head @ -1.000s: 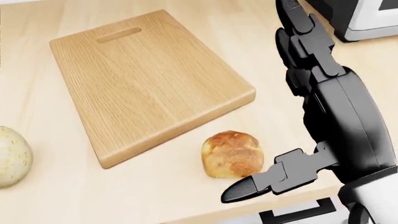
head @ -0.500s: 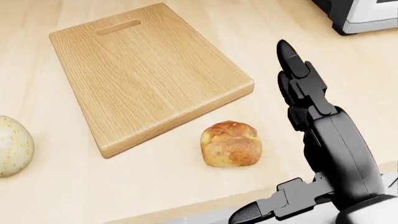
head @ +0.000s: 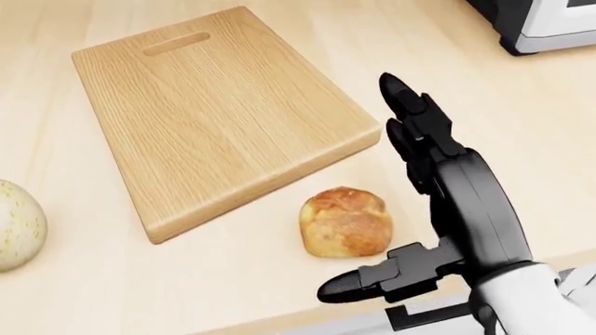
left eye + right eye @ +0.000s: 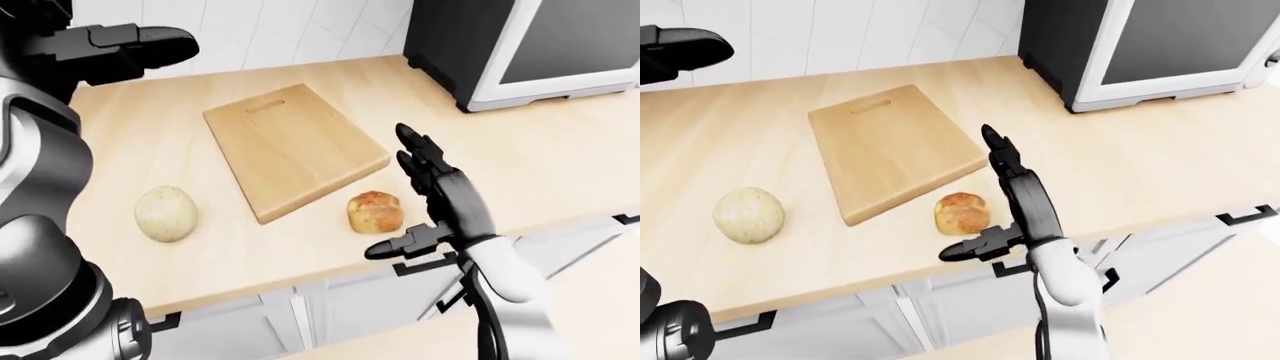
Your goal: Place the bread and cheese on the cutting board.
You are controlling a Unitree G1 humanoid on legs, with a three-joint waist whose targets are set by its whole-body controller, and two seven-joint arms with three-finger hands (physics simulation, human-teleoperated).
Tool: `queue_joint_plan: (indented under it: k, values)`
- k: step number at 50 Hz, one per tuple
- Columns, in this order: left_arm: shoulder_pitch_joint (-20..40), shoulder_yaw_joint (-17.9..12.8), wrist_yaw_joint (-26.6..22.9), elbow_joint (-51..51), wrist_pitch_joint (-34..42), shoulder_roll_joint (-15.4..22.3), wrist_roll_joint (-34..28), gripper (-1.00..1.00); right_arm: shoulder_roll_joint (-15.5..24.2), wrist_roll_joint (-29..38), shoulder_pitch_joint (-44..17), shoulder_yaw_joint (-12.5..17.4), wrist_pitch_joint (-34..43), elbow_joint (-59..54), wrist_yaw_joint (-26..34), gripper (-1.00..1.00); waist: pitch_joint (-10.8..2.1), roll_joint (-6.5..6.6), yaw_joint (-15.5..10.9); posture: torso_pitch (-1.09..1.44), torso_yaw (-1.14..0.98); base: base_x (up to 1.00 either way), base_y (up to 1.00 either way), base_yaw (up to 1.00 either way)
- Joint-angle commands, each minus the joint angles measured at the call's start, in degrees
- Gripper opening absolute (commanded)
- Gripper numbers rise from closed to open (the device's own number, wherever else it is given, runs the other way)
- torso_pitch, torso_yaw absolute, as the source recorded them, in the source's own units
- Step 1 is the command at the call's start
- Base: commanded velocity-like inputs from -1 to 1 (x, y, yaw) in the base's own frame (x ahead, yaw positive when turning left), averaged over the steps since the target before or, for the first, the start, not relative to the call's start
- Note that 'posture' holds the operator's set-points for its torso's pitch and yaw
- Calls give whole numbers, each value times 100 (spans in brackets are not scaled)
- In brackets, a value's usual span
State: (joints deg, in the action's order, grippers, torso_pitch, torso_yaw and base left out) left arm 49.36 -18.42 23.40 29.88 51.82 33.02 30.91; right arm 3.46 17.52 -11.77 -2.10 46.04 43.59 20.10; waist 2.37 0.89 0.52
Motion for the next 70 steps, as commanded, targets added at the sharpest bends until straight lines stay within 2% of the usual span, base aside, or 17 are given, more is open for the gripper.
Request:
queue_joint_plan:
  k: [1, 9, 10, 14, 24, 27, 31, 36, 45, 54, 56, 58, 59, 70]
  values:
    - [160, -70, -16, 89, -140, 71, -54, 100, 9, 7, -96, 34, -170, 172, -21, 74, -123, 24, 4, 0, 0, 0, 0, 0]
    - [181, -77, -28, 109, -96, 33, -64, 100, 20, -49, 152, 150, -310, 235, 8, 58, -120, 24, 3, 0, 0, 0, 0, 0]
    - [252, -188, 31, 109, -6, -20, 126, 100, 21, -35, 149, 129, -291, 245, 1, 57, -119, 23, 3, 0, 0, 0, 0, 0]
    - [188, -118, 43, 82, -112, 90, 84, 100, 29, -40, 206, 133, -372, 203, -1, 55, -117, 25, 18, 0, 0, 0, 0, 0]
    - [155, -80, 46, 77, -148, 83, 65, 100, -6, 11, 255, 12, -448, 97, 6, 33, -108, 33, 27, 0, 0, 0, 0, 0]
    - [134, -87, 28, 57, -168, 76, 42, 100, -10, -37, 297, 89, -485, 106, 35, 29, -109, 35, 29, 0, 0, 0, 0, 0]
    - [144, -76, 25, 64, -156, 72, 32, 100, -19, -12, 264, 37, -443, 113, 27, 11, -105, 38, 25, 0, 0, 0, 0, 0]
    - [165, -97, 34, 92, -112, 78, 50, 100, 0, -5, 295, 62, -476, 99, 47, 7, -105, 38, 28, 0, 0, 0, 0, 0]
    - [157, -106, 48, 84, -156, 82, 110, 100, 11, 22, 335, 77, -521, 75, 68, -18, -108, 35, 21, 0, 0, 0, 0, 0]
    - [176, -111, 72, 59, -169, 69, 163, 100, -2, 73, 353, 30, -642, -60, 73, -33, -115, 30, 14, 0, 0, 0, 0, 0]
    - [169, -102, 87, 65, -169, 74, 170, 100, -12, 87, 359, 7, -680, -100, 68, -44, -120, 30, 17, 0, 0, 0, 0, 0]
    - [164, -100, 95, 71, -167, 77, 182, 100, -21, 127, 352, -8, -663, -72, 61, -75, -124, 29, 19, 0, 0, 0, 0, 0]
    - [162, -107, 101, 77, -163, 77, 193, 100, -25, 134, 363, -4, -695, -83, 51, -100, -126, 29, 19, 0, 0, 0, 0, 0]
    - [135, -128, 202, 72, -175, 139, 369, 100, -47, 160, 199, 23, -505, 64, 45, -100, -124, 36, 16, 0, 0, 0, 0, 0]
